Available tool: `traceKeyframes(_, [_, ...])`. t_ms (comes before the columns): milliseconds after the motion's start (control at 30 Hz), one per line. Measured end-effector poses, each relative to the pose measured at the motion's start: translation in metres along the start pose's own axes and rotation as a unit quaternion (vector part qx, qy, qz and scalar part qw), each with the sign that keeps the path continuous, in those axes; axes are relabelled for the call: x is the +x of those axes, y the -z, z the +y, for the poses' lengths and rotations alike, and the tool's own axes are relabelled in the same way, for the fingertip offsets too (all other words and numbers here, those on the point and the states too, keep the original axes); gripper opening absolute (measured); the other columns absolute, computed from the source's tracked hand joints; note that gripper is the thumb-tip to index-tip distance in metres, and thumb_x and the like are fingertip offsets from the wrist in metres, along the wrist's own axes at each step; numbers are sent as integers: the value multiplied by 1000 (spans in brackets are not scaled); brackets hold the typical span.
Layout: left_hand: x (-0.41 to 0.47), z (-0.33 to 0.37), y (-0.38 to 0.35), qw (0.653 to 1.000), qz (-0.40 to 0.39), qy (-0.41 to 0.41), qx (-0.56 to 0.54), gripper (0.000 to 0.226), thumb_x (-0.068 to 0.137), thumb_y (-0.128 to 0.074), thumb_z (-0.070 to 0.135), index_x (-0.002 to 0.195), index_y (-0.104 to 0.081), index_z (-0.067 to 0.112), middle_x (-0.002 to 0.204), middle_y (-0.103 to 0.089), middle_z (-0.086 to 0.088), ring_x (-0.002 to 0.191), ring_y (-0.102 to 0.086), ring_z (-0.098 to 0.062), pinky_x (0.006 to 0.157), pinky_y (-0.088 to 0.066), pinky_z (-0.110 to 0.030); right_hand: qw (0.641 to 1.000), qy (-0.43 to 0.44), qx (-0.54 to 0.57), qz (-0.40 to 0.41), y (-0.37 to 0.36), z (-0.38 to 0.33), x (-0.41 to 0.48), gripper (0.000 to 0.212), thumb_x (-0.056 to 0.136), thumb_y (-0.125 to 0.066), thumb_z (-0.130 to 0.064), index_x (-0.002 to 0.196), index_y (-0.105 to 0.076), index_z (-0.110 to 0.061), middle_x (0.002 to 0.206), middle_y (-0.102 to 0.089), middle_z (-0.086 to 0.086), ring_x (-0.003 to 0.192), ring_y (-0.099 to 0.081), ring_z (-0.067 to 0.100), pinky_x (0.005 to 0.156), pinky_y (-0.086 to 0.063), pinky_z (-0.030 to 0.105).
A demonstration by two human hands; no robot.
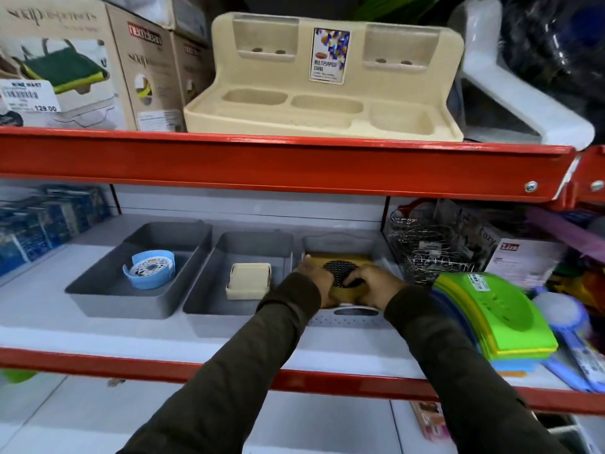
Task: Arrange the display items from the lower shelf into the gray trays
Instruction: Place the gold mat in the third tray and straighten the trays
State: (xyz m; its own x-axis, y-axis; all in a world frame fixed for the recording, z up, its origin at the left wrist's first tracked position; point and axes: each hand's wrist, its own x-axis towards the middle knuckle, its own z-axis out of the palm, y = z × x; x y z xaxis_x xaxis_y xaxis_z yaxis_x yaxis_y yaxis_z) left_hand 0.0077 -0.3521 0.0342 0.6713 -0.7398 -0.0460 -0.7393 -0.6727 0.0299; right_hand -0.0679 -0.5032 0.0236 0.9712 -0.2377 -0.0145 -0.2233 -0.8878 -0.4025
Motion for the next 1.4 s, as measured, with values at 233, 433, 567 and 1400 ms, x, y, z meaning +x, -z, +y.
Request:
traceKeyframes(233, [-40, -20, 7, 978, 178, 92, -58, 59, 92, -45, 55, 127, -56, 9, 132, -58, -15, 121, -55, -32, 114, -36, -44, 998, 6, 59, 27, 5, -20, -23, 29, 87, -66, -21, 116, -69, -18, 126, -66, 2, 115, -61, 21, 105, -46, 33])
traceKeyframes(433, [-114, -43, -9, 955, 182, 215, -95, 51, 99, -32, 41, 108, -68, 6, 112, -69, -19, 103, -66, -33, 88, -50, -35, 999, -14, 25, 15, -18, -75, -64, 26, 95, -48, -36, 88, -71, -28, 93, -68, -1, 90, -62, 24, 74, -46, 29])
traceKeyframes(567, [-159, -42, -14, 970, 193, 106, -105, 42, 96, -36, 36, 96, -69, 11, 99, -72, -17, 93, -68, -34, 84, -52, -35, 995, -33, -17, 96, -35, -98, -101, 37, 87, -41, -43, 108, -70, -32, 120, -70, 3, 107, -63, 28, 86, -44, 34])
traceKeyframes(1400, [-259, -194, -4, 976, 96, 176, -83, 58, 84, -47, 7, 141, -43, 17, 139, -47, -15, 128, -43, -38, 108, -43, -45, 995, 20, -55, 77, -99, -251, -153, 42, 92, -40, -27, 132, -52, -25, 140, -56, 2, 128, -48, 27, 107, -30, 41])
